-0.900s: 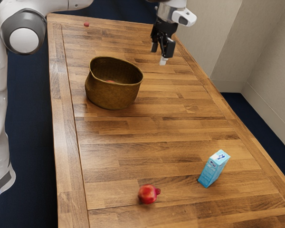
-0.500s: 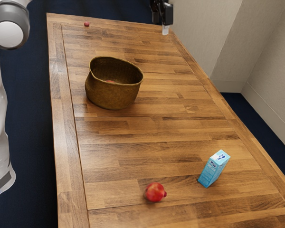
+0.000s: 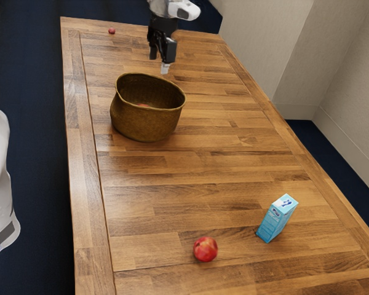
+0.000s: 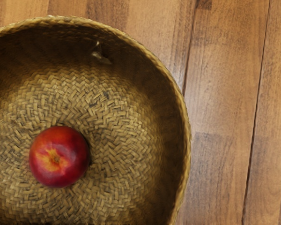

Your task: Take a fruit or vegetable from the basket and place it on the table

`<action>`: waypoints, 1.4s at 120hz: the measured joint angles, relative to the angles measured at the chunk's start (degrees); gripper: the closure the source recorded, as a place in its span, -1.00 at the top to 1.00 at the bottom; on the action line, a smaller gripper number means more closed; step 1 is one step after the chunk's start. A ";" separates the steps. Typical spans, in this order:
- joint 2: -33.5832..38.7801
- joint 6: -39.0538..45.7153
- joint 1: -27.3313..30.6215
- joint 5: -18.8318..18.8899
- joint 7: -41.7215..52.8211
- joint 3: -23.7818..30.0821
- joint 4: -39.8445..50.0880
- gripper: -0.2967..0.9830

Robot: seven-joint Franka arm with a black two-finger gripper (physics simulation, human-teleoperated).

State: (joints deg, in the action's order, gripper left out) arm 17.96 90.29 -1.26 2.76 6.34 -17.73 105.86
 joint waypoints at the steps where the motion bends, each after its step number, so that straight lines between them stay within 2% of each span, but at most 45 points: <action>1: 0.18 0.44 0.02 0.20 0.06 -0.19 0.58 0.54; 25: 4.53 7.71 0.04 5.58 1.35 -3.54 9.56 0.54; 54: 4.62 12.56 0.04 7.93 2.44 -4.98 14.15 0.54; 102: 0.53 18.10 -0.22 8.43 3.51 -4.92 16.04 0.54; 168: -0.62 22.24 -0.22 8.22 4.19 -4.95 18.99 0.54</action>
State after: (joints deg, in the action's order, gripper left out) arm 17.34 112.52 -1.48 10.98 10.53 -22.68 124.85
